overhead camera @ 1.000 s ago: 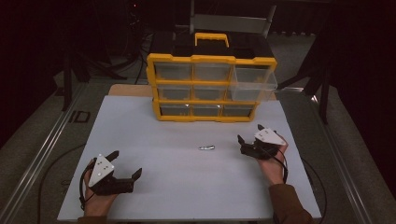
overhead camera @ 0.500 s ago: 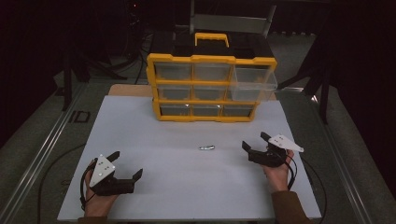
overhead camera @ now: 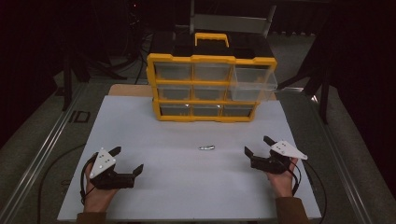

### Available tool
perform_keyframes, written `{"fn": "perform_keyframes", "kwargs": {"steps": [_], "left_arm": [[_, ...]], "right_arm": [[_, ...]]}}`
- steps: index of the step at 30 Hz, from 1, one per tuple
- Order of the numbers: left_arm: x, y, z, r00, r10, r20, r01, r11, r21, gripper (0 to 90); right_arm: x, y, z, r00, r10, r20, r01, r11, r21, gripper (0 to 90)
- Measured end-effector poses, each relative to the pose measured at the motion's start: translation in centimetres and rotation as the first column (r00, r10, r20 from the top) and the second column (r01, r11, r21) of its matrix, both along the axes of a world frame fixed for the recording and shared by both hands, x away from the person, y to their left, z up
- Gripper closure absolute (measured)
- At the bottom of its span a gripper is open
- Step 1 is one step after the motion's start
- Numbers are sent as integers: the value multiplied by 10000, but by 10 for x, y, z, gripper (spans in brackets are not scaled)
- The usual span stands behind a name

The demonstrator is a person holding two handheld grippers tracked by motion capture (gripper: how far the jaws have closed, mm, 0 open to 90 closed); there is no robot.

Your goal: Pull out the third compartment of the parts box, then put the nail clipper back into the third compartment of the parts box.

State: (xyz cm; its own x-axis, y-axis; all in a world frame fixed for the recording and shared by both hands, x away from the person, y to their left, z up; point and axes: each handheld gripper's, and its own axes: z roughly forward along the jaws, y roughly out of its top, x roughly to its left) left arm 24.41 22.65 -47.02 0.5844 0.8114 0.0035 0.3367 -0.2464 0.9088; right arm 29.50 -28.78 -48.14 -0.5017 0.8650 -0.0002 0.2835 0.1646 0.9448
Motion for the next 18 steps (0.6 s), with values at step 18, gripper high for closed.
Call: {"fn": "perform_keyframes", "kwargs": {"steps": [18], "left_arm": [[55, -24, 23, 9948, -985, -247, 993, 9946, 307, 4]], "right_arm": [[-1, -1, -1, 10000, -45, -24, 45, 9999, -119, 94]]}}
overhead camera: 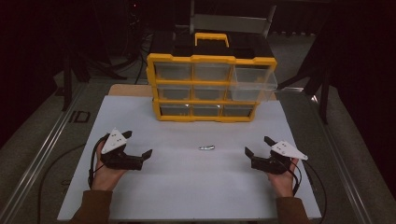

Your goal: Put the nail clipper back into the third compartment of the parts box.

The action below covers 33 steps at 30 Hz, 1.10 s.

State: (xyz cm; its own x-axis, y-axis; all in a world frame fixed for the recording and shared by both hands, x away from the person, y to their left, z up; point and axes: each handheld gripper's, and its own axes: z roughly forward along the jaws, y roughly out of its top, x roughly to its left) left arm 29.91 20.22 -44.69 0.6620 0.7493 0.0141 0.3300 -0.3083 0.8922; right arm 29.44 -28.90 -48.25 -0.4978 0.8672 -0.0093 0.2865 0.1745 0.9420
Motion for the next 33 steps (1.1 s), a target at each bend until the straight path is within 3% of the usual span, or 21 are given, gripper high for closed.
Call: {"fn": "perform_keyframes", "kwargs": {"steps": [6, 12, 20, 27, 33], "left_arm": [[20, -19, 6, 9983, -583, -70, 584, 9982, 102, 4], [39, -41, 7, 9925, -1216, -128, 1214, 9924, -176, 4], [62, -72, 0, 9861, -1588, -482, 1573, 9870, -334, 4], [74, -95, -8, 9796, -1897, -659, 1876, 9816, -365, 4], [80, -111, -15, 9751, -2036, -878, 2033, 9790, -123, 4]], "right_arm": [[0, 1, 0, 10000, 27, -6, -27, 10000, 64, 94], [0, -1, -1, 10000, 48, 7, -48, 9999, 101, 94], [1, -1, -2, 9999, 111, -8, -111, 9997, 206, 94], [1, -2, -2, 9999, 148, 15, -149, 9997, 211, 94], [1, -1, -2, 9999, 172, 10, -172, 9996, 219, 94]]}}
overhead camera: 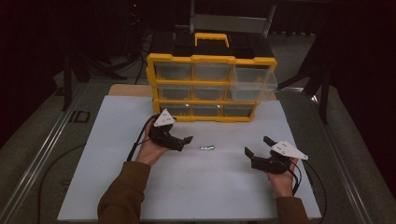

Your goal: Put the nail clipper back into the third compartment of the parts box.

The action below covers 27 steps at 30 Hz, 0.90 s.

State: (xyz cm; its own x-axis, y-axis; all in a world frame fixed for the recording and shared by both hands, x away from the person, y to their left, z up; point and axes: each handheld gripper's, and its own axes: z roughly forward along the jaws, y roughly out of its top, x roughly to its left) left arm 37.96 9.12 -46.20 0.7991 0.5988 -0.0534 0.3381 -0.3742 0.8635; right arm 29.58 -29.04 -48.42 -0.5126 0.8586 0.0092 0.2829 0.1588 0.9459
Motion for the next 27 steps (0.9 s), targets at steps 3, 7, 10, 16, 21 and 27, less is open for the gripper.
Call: {"fn": "perform_keyframes", "kwargs": {"steps": [3, 7, 10, 16, 21, 27], "left_arm": [[4, -13, -7, 9996, -225, -153, 226, 9997, 90, 4], [7, -22, -14, 9989, -387, -258, 396, 9986, 364, 4], [12, -33, -22, 9979, -541, -346, 559, 9969, 548, 9], [18, -50, -38, 9958, -748, -524, 770, 9962, 416, 17], [22, -63, -51, 9932, -893, -745, 941, 9936, 633, 32], [23, -75, -56, 9905, -1084, -851, 1165, 9885, 969, 63]], "right_arm": [[0, 0, 0, 10000, 1, -12, -1, 10000, 6, 94], [0, 0, 0, 10000, -21, -38, 21, 10000, 30, 95], [1, 0, 0, 10000, -1, -52, 1, 10000, 42, 95], [1, -1, -1, 10000, -11, -46, 11, 10000, 92, 95], [1, -1, -1, 10000, -16, -54, 17, 10000, 92, 95], [1, -2, 0, 10000, -31, -39, 32, 10000, 84, 96]]}}
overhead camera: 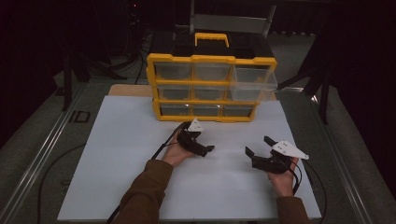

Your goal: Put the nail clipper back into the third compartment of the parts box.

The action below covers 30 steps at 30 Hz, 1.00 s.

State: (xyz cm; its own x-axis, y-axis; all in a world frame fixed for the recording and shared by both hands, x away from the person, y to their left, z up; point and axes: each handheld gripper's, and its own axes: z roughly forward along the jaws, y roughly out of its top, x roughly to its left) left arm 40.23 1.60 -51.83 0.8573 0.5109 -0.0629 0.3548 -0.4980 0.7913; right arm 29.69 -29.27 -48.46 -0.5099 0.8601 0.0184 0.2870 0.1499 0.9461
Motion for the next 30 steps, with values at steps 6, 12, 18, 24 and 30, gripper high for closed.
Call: {"fn": "perform_keyframes", "kwargs": {"steps": [6, 12, 18, 24, 30], "left_arm": [[-1, -11, -3, 9999, -122, 122, 113, 9975, 704, 179], [-3, -17, -6, 9979, -617, 175, 592, 9913, 1174, 374], [-4, -20, -8, 9941, -1086, 53, 1070, 9859, 1287, 560], [-5, -22, -7, 9899, -1414, -108, 1417, 9817, 1276, 723], [-3, -19, -5, 9888, -1459, -300, 1486, 9802, 1310, 800]], "right_arm": [[0, -1, 0, 10000, -41, -10, 41, 10000, 55, 96], [0, 0, 1, 10000, -39, -31, 39, 10000, 60, 96], [0, -1, 1, 10000, -46, -11, 46, 10000, 54, 96], [0, -1, 1, 10000, -31, -15, 31, 10000, 90, 97], [0, -1, 1, 10000, -39, 11, 39, 10000, 69, 97]]}}
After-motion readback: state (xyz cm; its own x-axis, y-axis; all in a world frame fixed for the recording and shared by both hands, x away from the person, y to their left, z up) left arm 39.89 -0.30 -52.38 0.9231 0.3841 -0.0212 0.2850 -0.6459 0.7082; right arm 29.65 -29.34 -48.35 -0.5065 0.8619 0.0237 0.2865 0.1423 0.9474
